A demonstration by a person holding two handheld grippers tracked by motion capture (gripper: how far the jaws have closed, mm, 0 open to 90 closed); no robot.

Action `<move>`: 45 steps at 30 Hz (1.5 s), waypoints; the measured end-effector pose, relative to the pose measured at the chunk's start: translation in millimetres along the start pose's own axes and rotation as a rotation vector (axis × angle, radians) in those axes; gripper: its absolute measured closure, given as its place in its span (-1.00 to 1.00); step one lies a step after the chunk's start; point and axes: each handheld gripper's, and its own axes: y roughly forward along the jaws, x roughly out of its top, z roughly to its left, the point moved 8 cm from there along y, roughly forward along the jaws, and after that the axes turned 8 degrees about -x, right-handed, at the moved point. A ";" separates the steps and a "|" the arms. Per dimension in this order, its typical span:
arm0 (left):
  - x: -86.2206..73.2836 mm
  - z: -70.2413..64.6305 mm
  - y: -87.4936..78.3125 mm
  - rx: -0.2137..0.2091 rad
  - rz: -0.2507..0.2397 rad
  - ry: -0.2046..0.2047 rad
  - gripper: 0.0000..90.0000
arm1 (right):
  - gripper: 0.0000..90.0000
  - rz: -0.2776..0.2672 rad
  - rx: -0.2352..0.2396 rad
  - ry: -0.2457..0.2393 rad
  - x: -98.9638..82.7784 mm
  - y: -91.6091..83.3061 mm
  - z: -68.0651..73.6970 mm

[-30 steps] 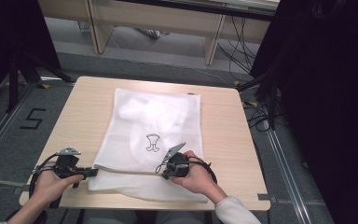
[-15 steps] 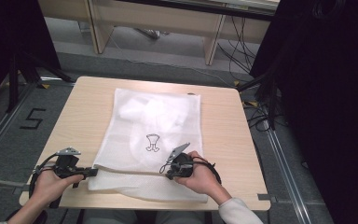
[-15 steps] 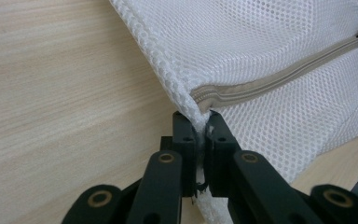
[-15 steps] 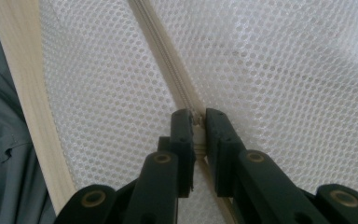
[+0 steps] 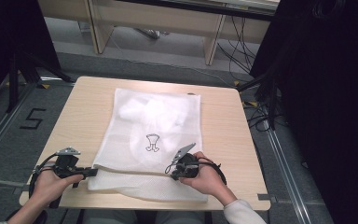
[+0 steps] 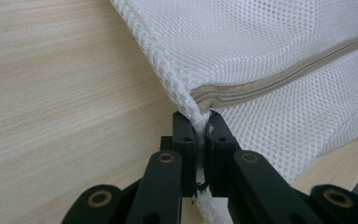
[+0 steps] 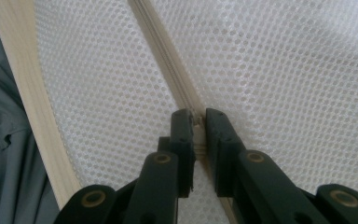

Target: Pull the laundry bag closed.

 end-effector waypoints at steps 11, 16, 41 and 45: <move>0.9 -0.3 1.6 0.008 -0.019 -0.021 0.88 | 0.84 0.004 0.002 0.017 -7.3 -3.4 -3.7; 0.8 0.1 1.7 0.006 -0.015 -0.020 0.88 | 0.84 0.007 -0.002 0.025 -10.8 -5.5 -5.9; -0.2 0.7 -0.5 0.001 0.003 -0.004 0.88 | 0.84 0.013 0.008 0.062 -22.8 -15.2 -12.0; -0.2 0.8 -0.6 0.002 0.004 -0.002 0.88 | 0.84 0.015 0.008 0.063 -24.4 -17.3 -13.7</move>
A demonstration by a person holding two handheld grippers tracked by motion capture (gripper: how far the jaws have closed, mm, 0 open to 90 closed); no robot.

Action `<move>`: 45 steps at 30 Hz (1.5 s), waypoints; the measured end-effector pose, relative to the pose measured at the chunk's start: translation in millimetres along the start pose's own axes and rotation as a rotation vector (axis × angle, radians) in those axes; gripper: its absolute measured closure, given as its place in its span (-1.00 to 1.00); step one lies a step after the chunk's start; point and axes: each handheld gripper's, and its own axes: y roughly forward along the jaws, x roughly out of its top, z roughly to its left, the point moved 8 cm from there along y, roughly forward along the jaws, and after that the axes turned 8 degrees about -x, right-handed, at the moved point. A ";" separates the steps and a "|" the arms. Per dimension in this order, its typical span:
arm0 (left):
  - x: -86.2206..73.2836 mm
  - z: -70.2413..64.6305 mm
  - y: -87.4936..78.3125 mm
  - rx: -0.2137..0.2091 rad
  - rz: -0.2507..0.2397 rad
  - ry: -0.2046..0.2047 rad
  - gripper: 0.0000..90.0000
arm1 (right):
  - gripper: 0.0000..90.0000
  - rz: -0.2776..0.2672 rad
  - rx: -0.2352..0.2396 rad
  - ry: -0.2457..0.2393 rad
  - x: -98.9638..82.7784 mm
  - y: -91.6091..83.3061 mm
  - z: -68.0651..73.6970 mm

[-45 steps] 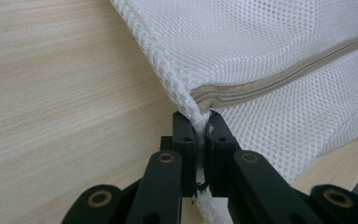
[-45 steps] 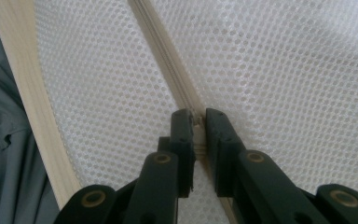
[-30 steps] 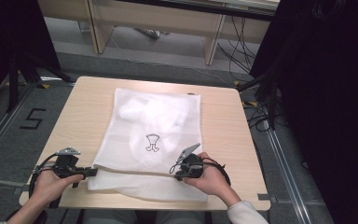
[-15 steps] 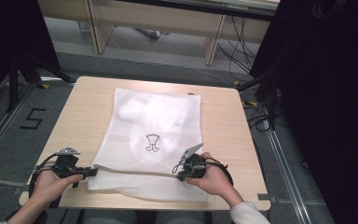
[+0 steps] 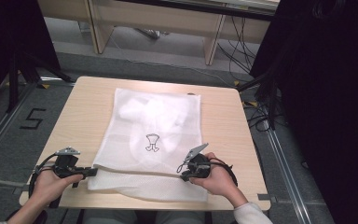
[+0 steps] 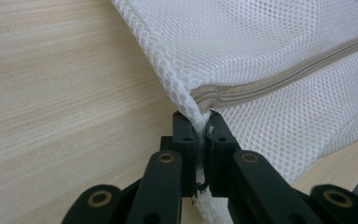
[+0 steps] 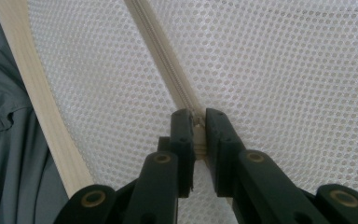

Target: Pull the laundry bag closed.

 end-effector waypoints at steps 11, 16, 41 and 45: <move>0.1 0.3 -0.4 -0.001 0.000 -0.001 0.88 | 0.84 0.007 0.000 0.012 -6.0 -2.7 -3.8; 0.2 0.3 -0.5 -0.003 -0.002 -0.001 0.88 | 0.84 0.006 0.000 0.015 -7.4 -4.0 -4.9; 0.0 0.4 -0.6 0.002 0.001 0.001 0.88 | 0.84 0.009 -0.004 0.032 -24.0 -13.5 -19.3; 0.1 0.3 -0.6 -0.001 -0.001 -0.001 0.88 | 0.84 0.013 -0.003 0.034 -27.4 -15.1 -21.9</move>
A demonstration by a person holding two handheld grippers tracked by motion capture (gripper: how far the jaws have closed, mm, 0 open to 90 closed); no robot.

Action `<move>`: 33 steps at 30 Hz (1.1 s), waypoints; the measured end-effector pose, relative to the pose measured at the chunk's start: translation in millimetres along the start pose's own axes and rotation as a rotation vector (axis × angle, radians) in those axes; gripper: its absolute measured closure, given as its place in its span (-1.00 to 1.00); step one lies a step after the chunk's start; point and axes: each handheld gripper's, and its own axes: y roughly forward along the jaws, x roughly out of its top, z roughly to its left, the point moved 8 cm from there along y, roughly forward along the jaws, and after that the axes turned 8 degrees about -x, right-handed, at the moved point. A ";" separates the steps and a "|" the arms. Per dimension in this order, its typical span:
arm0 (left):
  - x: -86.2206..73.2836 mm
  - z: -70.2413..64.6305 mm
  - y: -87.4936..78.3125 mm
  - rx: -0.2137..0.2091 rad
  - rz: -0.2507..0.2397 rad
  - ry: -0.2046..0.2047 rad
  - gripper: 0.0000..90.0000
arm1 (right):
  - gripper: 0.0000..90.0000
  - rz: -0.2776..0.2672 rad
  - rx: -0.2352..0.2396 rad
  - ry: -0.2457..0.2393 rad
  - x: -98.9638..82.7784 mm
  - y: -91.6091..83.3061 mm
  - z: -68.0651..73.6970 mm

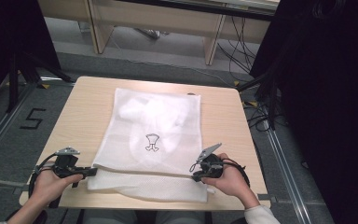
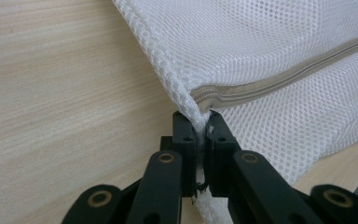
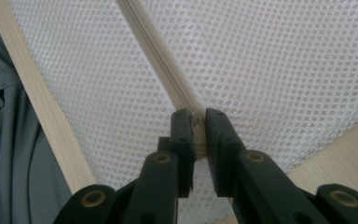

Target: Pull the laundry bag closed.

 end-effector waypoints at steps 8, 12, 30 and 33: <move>0.1 -0.1 0.0 -0.001 0.000 -0.001 0.88 | 0.84 0.010 -0.004 0.047 -9.1 -5.2 -5.7; 0.3 -0.8 0.3 -0.004 -0.004 -0.005 0.88 | 0.84 0.010 0.000 0.049 -12.4 -7.2 -9.1; -1.7 -0.8 1.9 -0.006 0.010 0.002 0.87 | 0.83 0.016 0.010 0.065 -17.8 -6.4 -11.5; -2.1 -0.5 2.6 0.002 0.014 0.008 0.86 | 0.83 0.020 0.014 0.071 -17.9 -6.5 -10.7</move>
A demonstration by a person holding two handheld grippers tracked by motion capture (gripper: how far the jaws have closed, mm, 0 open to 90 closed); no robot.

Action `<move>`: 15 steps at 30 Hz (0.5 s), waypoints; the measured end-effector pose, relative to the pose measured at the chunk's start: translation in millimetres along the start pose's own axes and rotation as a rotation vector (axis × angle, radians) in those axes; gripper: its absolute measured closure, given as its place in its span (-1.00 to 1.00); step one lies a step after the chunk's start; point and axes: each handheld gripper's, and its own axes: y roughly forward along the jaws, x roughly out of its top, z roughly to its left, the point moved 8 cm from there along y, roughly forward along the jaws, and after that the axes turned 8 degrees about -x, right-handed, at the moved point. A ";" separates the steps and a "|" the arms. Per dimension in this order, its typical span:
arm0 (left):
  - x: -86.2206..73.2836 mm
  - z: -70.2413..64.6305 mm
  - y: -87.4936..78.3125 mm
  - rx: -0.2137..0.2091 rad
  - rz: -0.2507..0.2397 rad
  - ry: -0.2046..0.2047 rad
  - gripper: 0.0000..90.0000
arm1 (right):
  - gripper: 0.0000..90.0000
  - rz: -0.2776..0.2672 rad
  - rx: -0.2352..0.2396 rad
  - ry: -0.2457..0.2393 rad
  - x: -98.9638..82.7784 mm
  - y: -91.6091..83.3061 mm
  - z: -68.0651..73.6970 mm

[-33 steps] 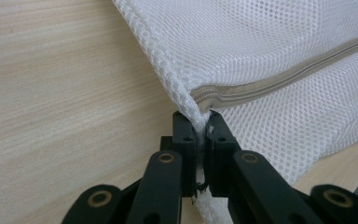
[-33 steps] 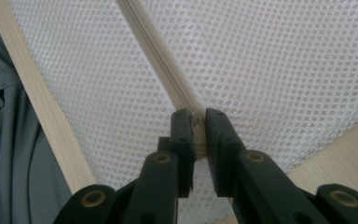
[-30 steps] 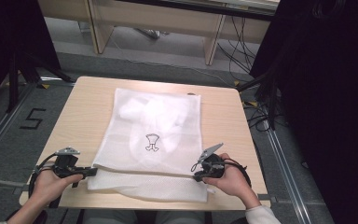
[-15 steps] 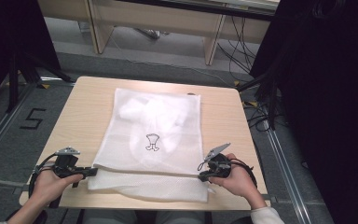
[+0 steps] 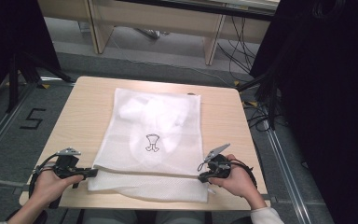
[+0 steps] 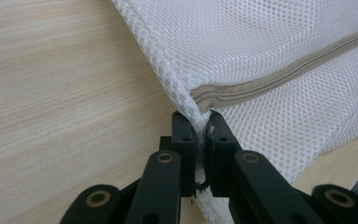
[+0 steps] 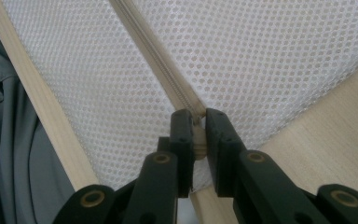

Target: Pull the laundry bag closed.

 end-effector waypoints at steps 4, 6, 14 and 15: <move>-1.7 0.5 1.7 0.008 0.010 0.004 0.81 | 0.81 -0.006 -0.004 -0.001 0.0 0.9 0.2; -2.9 1.8 1.9 0.025 0.017 0.015 0.73 | 0.78 -0.011 -0.008 0.015 -0.6 0.9 0.0; -2.9 7.5 -2.1 0.059 -0.006 0.023 0.32 | 0.59 -0.108 -0.029 0.103 1.9 -3.4 -7.8; -1.9 6.8 -2.0 0.056 -0.020 0.012 0.25 | 0.58 -0.127 -0.038 0.115 2.8 -4.3 -9.8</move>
